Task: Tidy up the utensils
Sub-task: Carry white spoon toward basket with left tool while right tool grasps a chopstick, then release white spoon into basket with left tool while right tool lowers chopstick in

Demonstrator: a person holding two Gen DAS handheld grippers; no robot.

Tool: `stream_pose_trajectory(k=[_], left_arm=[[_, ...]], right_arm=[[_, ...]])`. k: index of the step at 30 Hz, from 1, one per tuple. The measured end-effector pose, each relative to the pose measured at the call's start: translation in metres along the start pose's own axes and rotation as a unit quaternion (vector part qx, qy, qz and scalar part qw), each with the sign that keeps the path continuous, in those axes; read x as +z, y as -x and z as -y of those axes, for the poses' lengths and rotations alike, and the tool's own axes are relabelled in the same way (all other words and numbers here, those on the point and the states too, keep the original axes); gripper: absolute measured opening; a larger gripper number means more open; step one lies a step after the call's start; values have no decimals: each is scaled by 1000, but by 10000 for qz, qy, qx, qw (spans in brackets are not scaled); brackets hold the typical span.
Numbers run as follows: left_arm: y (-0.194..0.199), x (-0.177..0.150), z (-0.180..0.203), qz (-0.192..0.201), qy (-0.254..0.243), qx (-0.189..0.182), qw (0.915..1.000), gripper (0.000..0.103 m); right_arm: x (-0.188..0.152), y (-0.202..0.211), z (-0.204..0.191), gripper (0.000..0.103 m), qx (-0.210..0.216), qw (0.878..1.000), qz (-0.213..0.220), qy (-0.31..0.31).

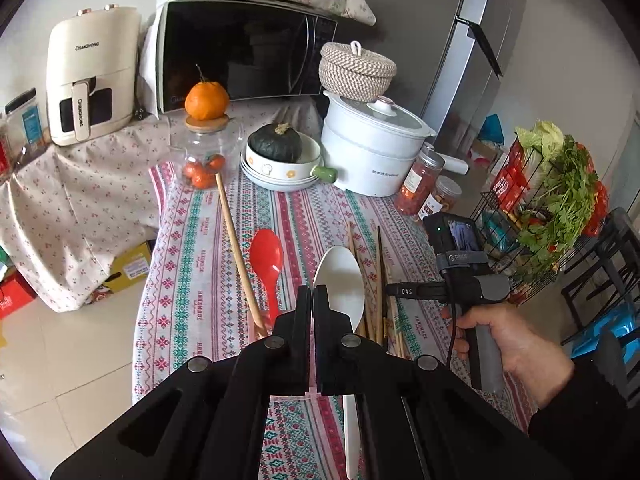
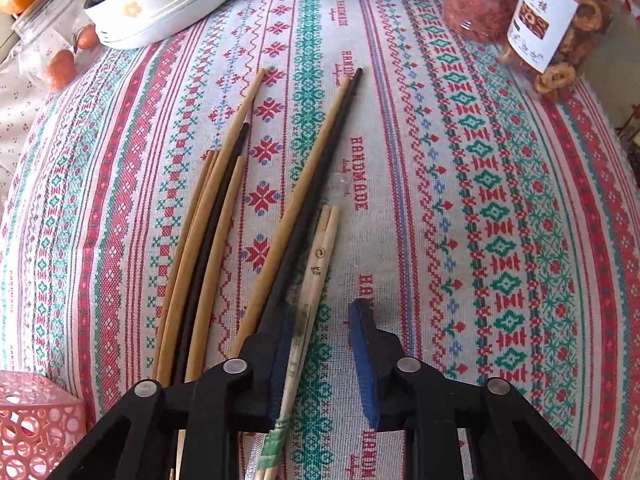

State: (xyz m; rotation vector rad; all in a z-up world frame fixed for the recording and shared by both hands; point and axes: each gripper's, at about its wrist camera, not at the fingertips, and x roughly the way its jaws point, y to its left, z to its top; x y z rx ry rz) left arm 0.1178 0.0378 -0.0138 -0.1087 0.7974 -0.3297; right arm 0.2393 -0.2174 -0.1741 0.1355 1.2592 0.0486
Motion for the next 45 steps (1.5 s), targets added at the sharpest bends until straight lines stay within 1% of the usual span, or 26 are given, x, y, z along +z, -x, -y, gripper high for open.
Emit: stream_pose_trajectory(k=[1, 3, 6, 8, 11, 14, 17, 19, 21, 24, 27, 30, 32, 34, 37, 38, 42, 45], left_arm=[[1, 0, 0, 35, -3, -15, 10000, 0], [5, 1, -2, 136, 0, -15, 9999, 0], [12, 3, -6, 290, 77, -6, 9996, 0], [17, 4, -9, 402, 142, 0, 9991, 0], [22, 4, -14, 614, 205, 33, 9979, 0], [27, 6, -17, 936, 247, 165, 9952, 0], [33, 7, -20, 1422, 238, 322, 9890, 0], [34, 6, -21, 1838, 187, 441, 9818, 0], [32, 4, -20, 2170, 122, 574, 9744, 0], [20, 2, -15, 2346, 17, 823, 9686, 0], [0, -1, -8, 2291, -124, 916, 9690, 0], [-17, -8, -1, 2281, -306, 1054, 9674, 0], [-25, -12, 1, 2281, -354, 1118, 9666, 0], [-31, -16, 1, 2233, -350, 1119, 9677, 0], [-39, -20, -3, 2051, -288, 1032, 9729, 1], [-40, -21, -5, 1982, -272, 1004, 9746, 2], [-42, -22, -8, 1407, -247, 764, 9868, 3], [-35, -27, -8, 1110, -312, 631, 9913, 6]], right_arm=[[-1, 0, -4, 6, 60, 9999, -20, 100], [-7, 1, -8, 6, -38, 9998, -17, 210], [-16, 12, -10, 4, -133, 9993, 112, 338], [-22, 27, -10, 4, -141, 9988, 298, 364], [-30, 57, -11, 4, 22, 9973, 643, 342], [-42, 87, -16, 4, 206, 9940, 1021, 344], [-53, 117, -20, 4, 429, 9883, 1424, 346], [-57, 132, -26, 4, 533, 9832, 1700, 402], [-61, 145, -33, 4, 623, 9776, 1957, 471], [-61, 153, -43, 4, 757, 9707, 2229, 485], [-61, 160, -50, 4, 867, 9650, 2422, 505], [-62, 166, -55, 4, 971, 9600, 2563, 566], [-63, 167, -57, 4, 1033, 9573, 2636, 580], [-64, 169, -59, 4, 1078, 9543, 2722, 605], [-65, 172, -61, 4, 1148, 9495, 2850, 633], [-66, 172, -62, 4, 1172, 9480, 2889, 637], [-70, 176, -67, 4, 1284, 9423, 3025, 644], [-73, 181, -76, 5, 1381, 9354, 3181, 685]])
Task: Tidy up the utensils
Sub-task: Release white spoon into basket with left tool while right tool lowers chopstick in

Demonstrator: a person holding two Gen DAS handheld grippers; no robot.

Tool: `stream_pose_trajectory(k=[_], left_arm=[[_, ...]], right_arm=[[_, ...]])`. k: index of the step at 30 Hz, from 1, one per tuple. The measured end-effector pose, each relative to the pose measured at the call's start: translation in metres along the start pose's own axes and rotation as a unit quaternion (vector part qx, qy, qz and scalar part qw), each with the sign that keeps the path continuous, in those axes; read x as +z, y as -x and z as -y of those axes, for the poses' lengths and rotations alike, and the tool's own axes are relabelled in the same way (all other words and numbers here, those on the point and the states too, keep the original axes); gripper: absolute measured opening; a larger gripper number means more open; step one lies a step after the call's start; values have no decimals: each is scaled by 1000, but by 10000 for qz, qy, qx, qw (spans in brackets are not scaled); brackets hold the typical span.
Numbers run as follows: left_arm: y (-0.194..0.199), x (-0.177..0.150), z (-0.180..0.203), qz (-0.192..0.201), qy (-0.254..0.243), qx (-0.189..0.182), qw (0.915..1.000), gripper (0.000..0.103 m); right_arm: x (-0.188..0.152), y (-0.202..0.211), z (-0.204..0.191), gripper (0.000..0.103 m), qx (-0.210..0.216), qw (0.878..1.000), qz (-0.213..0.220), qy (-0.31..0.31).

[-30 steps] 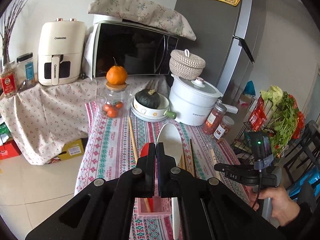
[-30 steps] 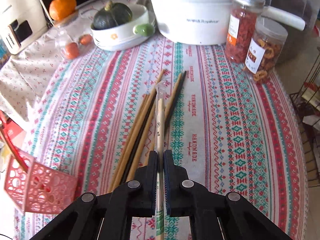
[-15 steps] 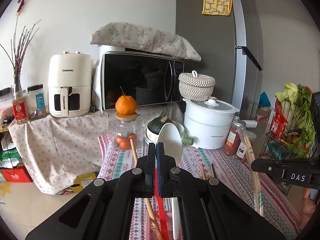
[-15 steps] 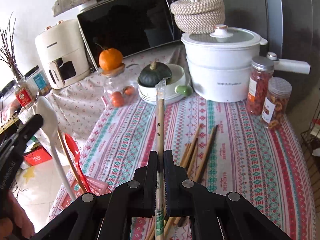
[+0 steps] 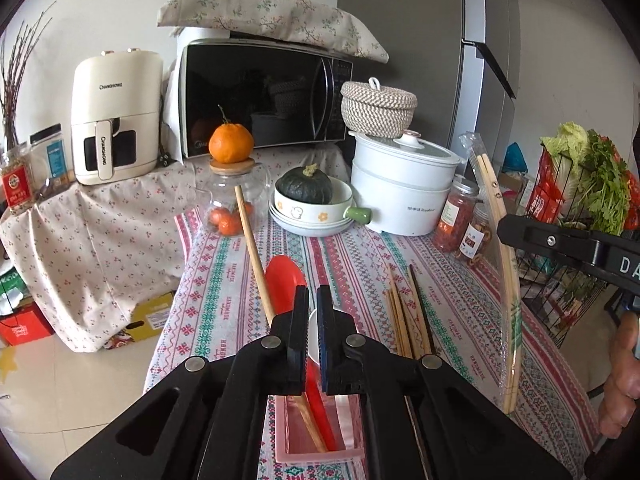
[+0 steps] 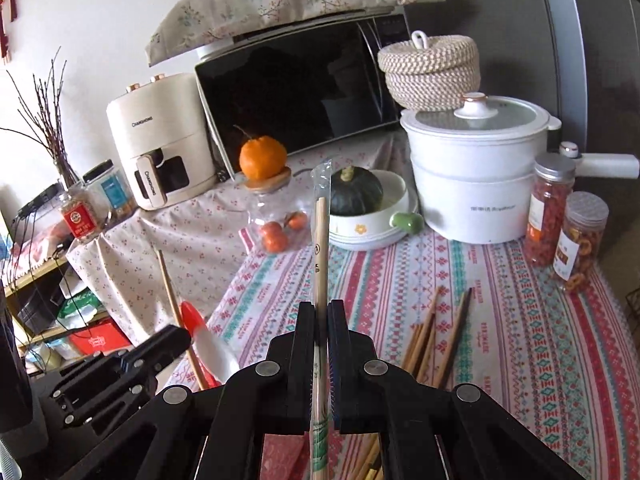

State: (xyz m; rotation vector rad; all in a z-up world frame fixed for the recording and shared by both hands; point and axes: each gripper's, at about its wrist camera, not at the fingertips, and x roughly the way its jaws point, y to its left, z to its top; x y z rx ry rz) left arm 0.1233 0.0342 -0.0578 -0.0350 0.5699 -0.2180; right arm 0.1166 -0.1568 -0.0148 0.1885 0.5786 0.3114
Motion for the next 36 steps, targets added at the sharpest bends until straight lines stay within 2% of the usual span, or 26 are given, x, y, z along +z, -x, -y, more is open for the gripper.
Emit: stream_pose_trajectory(k=[3, 5, 11, 15, 19, 27, 32, 36], left_arm=[[15, 0, -5, -192, 8, -103, 9998, 26], [25, 1, -12, -281, 89, -128, 9995, 46], [39, 2, -36, -773, 345, -5, 9964, 62], [36, -4, -49, -1094, 391, 208, 9930, 65], [34, -11, -54, -1274, 350, 271, 9909, 65], [35, -13, -59, -1306, 270, 317, 9906, 65], [35, -11, -61, -1259, 280, 365, 9910, 65], [35, -10, -61, -1244, 287, 397, 9910, 65]], right_arm=[[2, 3, -11, 5, 97, 9998, 178, -34], [4, 2, -18, 5, 136, 9994, 290, -90], [9, -7, -38, 5, 162, 9975, 641, -254], [6, -21, -51, 5, 36, 9967, 770, -263], [0, -36, -62, 5, -194, 9960, 856, -167], [-13, -51, -66, 5, -757, 9920, 1014, 17], [-26, -51, -71, 5, -726, 9937, 840, 166], [-35, -43, -70, 7, -504, 9968, 618, 77]])
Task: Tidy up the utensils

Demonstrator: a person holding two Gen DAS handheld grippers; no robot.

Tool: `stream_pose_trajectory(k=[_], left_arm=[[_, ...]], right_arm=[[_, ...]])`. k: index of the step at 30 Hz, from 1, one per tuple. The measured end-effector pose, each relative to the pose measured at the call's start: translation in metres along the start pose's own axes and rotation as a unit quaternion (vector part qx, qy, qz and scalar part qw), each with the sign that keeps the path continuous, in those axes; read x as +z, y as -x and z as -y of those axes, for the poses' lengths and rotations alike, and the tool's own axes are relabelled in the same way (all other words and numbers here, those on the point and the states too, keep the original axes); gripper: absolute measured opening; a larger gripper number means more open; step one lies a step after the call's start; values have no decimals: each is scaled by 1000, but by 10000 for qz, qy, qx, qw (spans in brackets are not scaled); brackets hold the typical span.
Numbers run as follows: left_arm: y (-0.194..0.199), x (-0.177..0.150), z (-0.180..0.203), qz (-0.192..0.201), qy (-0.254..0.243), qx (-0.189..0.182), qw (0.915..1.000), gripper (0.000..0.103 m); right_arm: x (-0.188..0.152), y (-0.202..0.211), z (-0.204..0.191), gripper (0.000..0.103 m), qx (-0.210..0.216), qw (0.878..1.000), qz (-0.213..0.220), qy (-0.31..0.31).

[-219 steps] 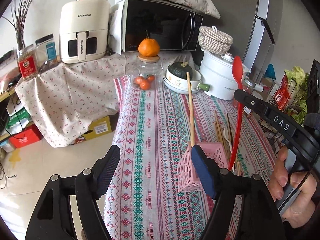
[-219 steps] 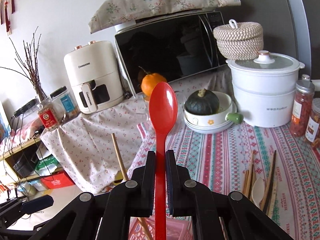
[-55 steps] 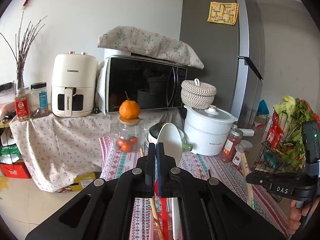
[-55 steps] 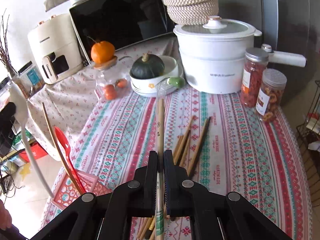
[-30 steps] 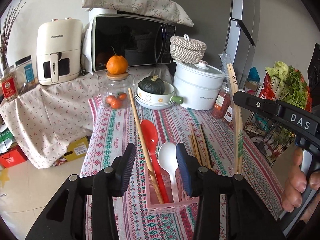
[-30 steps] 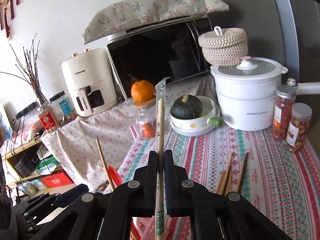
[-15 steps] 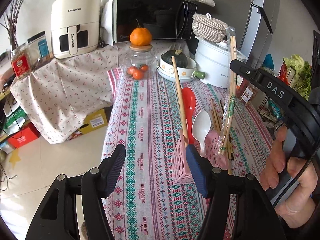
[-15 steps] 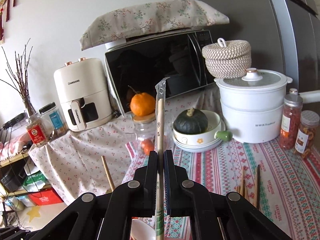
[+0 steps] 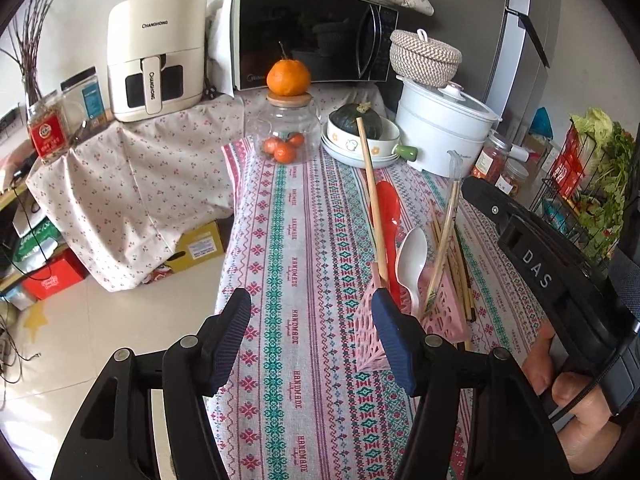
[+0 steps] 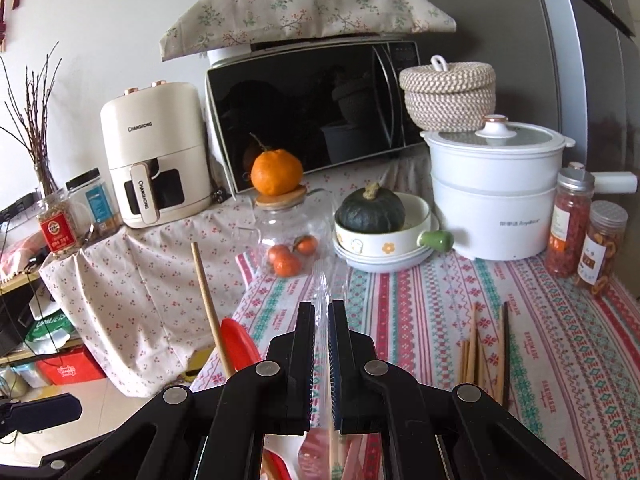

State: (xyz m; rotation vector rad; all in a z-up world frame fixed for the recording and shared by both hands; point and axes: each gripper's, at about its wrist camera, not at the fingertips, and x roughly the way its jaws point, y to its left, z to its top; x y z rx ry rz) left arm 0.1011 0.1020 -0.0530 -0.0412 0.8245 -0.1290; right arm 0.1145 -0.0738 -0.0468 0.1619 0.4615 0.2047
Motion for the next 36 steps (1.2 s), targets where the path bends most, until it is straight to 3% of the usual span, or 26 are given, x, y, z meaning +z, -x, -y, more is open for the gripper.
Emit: stream_pose_trajectory(k=[3, 5, 7, 17, 21, 26, 32, 36], left_arm=[[1, 0, 1, 4, 17, 15, 10000, 66], [2, 0, 2, 18, 18, 22, 10000, 69], [3, 1, 4, 30, 18, 18, 10000, 71], [15, 12, 19, 97, 192, -146, 9997, 78], [21, 22, 33, 51, 135, -176, 9997, 78], [27, 38, 66, -12, -71, -355, 9993, 81], [12, 54, 130, -303, -701, -543, 9956, 81], [-12, 70, 169, -634, -722, -797, 9922, 81]], right_arm=[[2, 10, 2, 13, 139, 9999, -61, 10], [6, 17, 6, 29, 214, 9997, -71, -35], [11, 25, 14, 38, 290, 9995, -89, -119], [36, 47, 81, 66, 86, 9967, -492, -640], [42, 50, 112, 73, -153, 9938, -743, -814], [42, 45, 147, 80, -465, 9842, -1380, -1007], [30, 31, 192, 81, -864, 9620, -2208, -1353], [22, 24, 218, 81, -981, 9489, -2559, -1563]])
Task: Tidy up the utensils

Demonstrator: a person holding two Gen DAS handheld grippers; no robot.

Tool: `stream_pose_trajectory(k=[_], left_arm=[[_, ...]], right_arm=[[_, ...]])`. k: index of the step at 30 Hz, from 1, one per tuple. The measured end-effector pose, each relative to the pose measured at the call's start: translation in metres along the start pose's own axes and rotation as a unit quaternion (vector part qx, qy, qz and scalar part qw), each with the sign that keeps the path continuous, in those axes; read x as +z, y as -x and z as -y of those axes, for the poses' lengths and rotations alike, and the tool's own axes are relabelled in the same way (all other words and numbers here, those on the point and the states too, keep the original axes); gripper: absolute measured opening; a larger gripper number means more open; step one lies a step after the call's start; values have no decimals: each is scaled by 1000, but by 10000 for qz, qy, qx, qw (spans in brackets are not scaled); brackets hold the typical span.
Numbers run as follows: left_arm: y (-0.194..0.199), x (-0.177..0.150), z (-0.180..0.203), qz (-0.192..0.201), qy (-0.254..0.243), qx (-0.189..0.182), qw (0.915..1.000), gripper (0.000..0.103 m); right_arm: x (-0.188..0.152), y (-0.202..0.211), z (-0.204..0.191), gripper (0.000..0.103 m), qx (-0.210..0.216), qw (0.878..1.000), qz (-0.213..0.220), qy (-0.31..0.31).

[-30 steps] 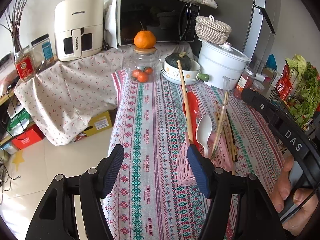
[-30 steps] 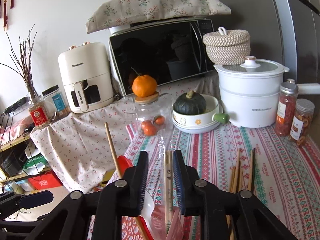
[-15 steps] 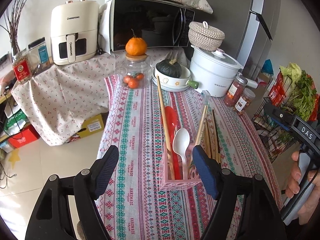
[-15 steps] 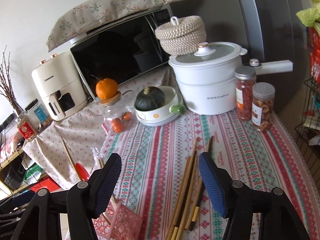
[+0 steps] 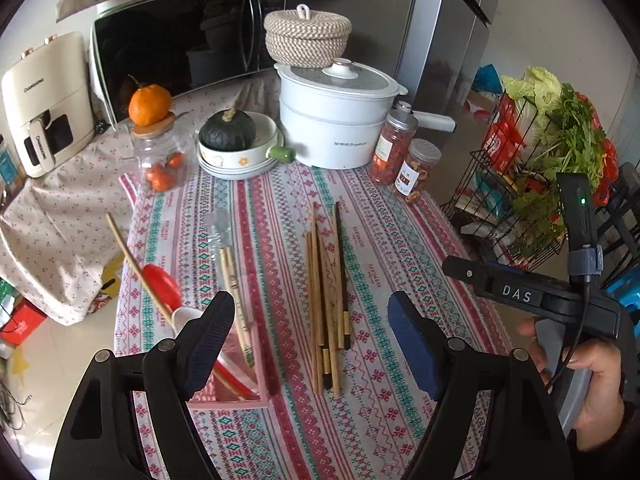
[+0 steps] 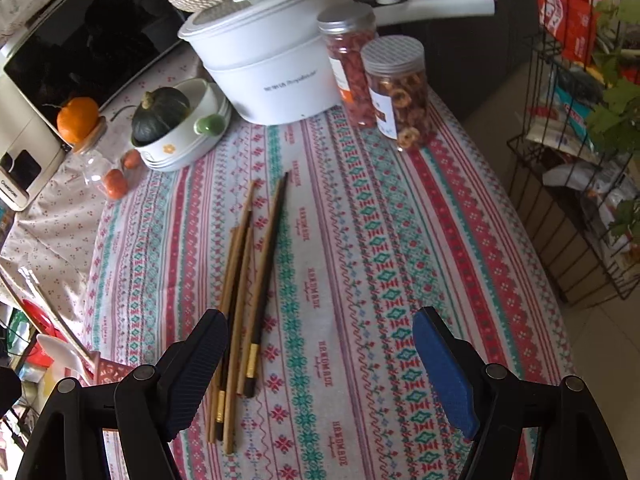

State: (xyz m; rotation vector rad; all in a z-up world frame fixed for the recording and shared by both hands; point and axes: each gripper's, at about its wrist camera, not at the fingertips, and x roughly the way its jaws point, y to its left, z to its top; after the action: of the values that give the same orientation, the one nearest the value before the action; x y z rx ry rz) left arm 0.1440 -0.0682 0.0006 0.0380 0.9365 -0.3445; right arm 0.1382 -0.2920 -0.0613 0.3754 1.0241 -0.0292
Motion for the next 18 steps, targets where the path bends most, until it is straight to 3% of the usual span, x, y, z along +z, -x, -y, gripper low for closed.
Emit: stream_pose_trajectory(k=[4, 6, 11, 14, 18], left_arm=[[-42, 24, 22, -326, 97, 54, 9994, 80], [-70, 35, 27, -479, 137, 169, 9986, 75], [-142, 54, 24, -910, 413, 415, 9941, 33], [-180, 62, 17, -1003, 641, 556, 9913, 19], [-223, 72, 9, -1076, 886, 598, 9884, 13]], right_arm=[[0, -11, 24, 81, -58, 9993, -267, -260], [-1, -17, 33, 81, -61, 9985, -416, -343], [1, -25, 46, 81, -106, 9978, -547, -371], [2, -30, 52, 81, -113, 9972, -611, -427], [-2, -38, 55, 81, -71, 9961, -787, -387]])
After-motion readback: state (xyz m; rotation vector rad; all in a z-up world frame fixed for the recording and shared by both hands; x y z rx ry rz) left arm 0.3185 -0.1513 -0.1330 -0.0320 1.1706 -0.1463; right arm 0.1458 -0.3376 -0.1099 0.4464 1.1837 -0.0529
